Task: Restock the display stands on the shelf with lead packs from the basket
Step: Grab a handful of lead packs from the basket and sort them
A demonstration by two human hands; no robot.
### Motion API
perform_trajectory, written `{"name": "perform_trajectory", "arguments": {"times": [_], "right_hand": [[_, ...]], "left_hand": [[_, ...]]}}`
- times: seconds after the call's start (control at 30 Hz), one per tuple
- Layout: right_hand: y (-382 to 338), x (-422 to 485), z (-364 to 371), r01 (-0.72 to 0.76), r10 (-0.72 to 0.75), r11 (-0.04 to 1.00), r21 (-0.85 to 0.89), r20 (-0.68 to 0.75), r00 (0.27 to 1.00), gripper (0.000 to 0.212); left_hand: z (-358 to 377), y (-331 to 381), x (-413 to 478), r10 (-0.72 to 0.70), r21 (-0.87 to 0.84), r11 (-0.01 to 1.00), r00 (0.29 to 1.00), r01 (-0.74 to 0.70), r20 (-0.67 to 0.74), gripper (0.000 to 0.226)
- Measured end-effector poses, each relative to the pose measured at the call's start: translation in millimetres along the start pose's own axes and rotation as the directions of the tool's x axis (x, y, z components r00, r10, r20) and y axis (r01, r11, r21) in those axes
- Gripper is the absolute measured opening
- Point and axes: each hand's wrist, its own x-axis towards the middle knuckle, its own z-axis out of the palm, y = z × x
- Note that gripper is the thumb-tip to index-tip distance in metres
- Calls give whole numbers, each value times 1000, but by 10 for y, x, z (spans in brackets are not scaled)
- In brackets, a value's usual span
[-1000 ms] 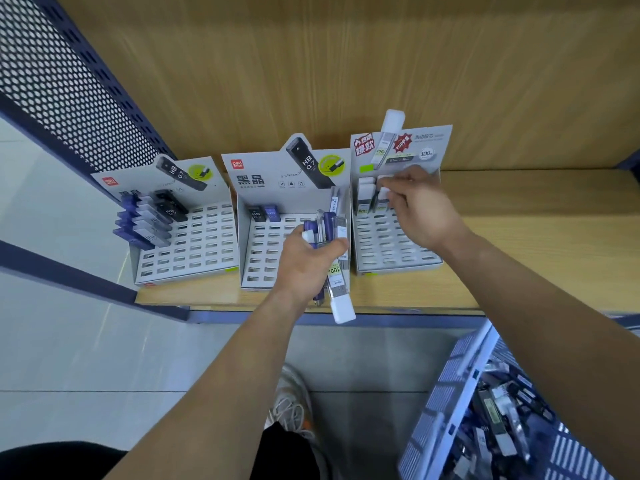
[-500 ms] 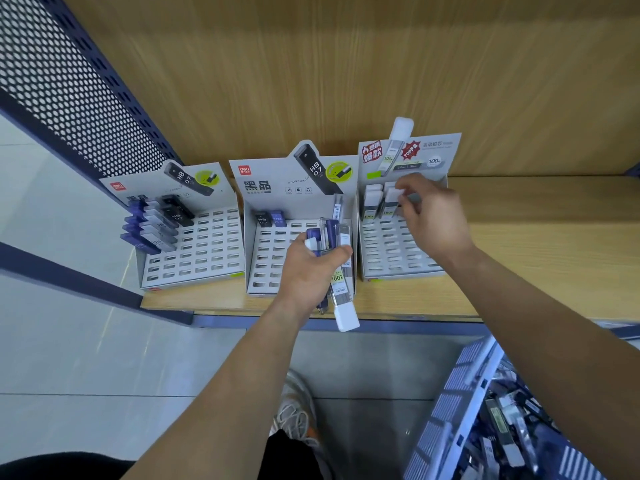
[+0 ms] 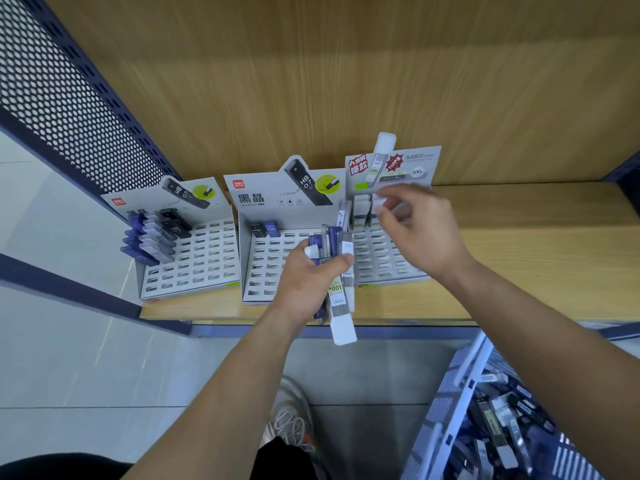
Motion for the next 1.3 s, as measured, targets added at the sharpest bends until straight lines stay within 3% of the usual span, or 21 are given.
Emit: {"name": "perform_trajectory", "arguments": {"times": [0.1, 0.2, 0.33, 0.47, 0.63, 0.83, 0.97, 1.07, 1.13, 1.2, 1.3], "right_hand": [[-323, -219, -119, -314, 203, 901, 300, 347, 915, 19], [-461, -389, -243, -445, 223, 796, 411, 484, 846, 15], [-495, -556, -364, -460, 229, 735, 499, 457, 860, 15], [-510, -675, -435, -452, 250, 718, 529, 410, 877, 17], [-555, -747, -532, -508, 263, 669, 542, 466, 845, 15], [-519, -741, -583, -520, 331, 641, 564, 409, 851, 13], [-390, -666, -546, -608, 423, 652, 452, 448, 787, 14], [-275, -592, -521, -662, 435, 617, 425, 517, 737, 45], [-199, -536, -495, -652, 430, 641, 405, 514, 742, 59], [-122, -467, -456, -625, 446, 680, 384, 460, 768, 55], [0, -352, -374, -584, 494, 721, 374, 314, 811, 30]], "left_hand": [[30, 59, -159, 16, 0, 1000, 996, -16, 92, 17], [70, 106, -345, 56, -18, 998, 988, -54, 145, 30], [117, 118, -528, 88, -60, 995, 982, -79, 165, 23], [204, 128, -679, 1, -164, 986, 986, 27, 169, 9], [238, 153, -752, -16, -230, 972, 989, 50, 147, 18], [167, 194, -799, 4, -161, 987, 996, 11, 90, 14], [71, 222, -767, -13, -121, 992, 998, 21, 62, 22], [-19, 233, -683, -32, -122, 992, 999, 37, 37, 25], [-60, 228, -614, -44, -126, 991, 999, 47, 29, 30], [-77, 214, -538, -52, -174, 983, 999, 50, -3, 22], [-67, 166, -430, -71, -216, 974, 997, 63, -28, 9]]}}
